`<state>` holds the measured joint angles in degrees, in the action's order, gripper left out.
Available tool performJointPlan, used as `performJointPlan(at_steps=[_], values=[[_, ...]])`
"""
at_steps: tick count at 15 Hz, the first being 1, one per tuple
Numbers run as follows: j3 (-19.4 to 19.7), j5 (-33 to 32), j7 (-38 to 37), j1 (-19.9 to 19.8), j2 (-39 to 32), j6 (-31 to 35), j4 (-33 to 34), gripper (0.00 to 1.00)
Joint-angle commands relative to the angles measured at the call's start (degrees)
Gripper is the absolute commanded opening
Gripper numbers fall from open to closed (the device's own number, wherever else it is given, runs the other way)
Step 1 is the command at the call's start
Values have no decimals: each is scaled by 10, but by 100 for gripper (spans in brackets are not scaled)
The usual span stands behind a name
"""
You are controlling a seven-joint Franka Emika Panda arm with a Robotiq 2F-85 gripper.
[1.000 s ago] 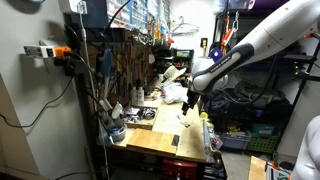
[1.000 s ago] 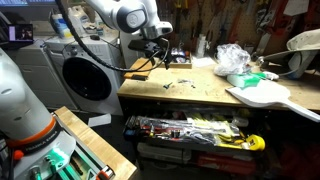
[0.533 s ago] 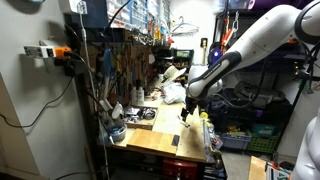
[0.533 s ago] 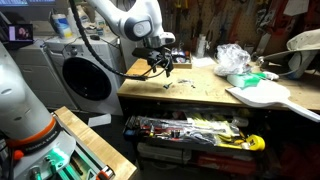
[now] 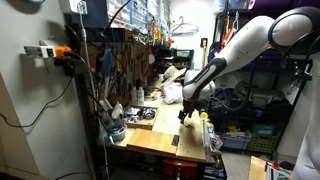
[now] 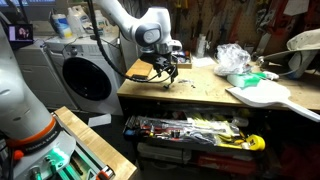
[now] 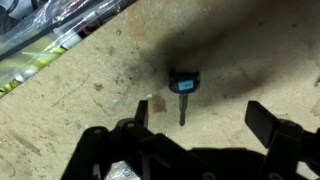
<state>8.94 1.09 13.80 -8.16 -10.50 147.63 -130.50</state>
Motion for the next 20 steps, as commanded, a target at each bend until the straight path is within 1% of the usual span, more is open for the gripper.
performJointPlan(at_steps=[1,2,3,5,6,7,8,9,10,11,13,14,17,19,20], values=[[-13,21,19,-19,-33,-33,37,84],[-13,23,18,-21,-39,-40,43,75],[-13,22,16,-22,-43,-45,48,78],[-13,22,17,-26,-51,-56,57,67],[-14,26,22,-29,-53,-64,61,66],[-14,26,21,-31,-57,-70,66,56],[-14,26,19,-31,-58,-77,68,51],[-14,26,20,-32,-59,-83,71,50],[-14,24,20,-33,-61,-85,73,40],[-13,22,20,-33,-62,-85,75,35],[-15,22,21,-33,-65,-87,77,33],[-15,22,21,-33,-66,-87,78,36],[-20,25,27,-33,-68,-86,80,40],[-22,25,29,-33,-70,-82,81,40],[-23,26,31,-34,-70,-83,82,39]])
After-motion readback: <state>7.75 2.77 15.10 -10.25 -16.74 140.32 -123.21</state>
